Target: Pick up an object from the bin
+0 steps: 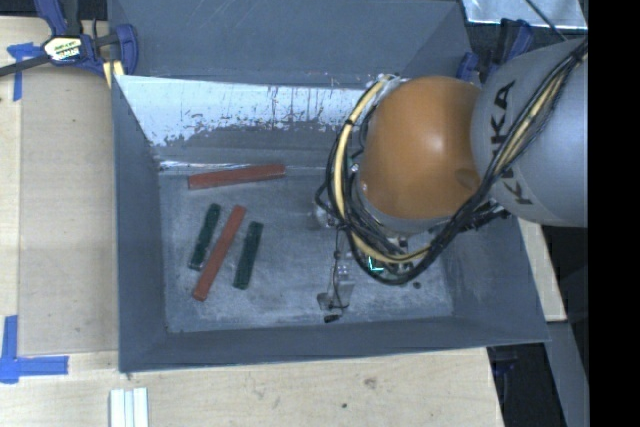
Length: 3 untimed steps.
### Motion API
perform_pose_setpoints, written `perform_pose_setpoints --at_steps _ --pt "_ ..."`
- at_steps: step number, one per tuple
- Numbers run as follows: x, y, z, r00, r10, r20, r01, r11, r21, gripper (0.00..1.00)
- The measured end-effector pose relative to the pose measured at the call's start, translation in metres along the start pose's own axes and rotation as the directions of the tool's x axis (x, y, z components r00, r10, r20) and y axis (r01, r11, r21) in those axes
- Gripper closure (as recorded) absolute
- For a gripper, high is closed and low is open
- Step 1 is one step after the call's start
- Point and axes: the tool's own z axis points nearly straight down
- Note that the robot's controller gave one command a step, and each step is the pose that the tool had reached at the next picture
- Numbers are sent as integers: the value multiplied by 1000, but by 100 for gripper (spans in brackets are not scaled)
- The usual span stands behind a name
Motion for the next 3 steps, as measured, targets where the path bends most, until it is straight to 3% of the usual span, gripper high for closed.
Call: perform_pose_setpoints --at_steps 1,2,3 --pt "-39 124 117 928 -372 12 372 928 1 0" --pt "-71 143 84 654 -757 11 757 654 6 0" --pt "-71 145 85 391 -920 8 920 391 8 0"
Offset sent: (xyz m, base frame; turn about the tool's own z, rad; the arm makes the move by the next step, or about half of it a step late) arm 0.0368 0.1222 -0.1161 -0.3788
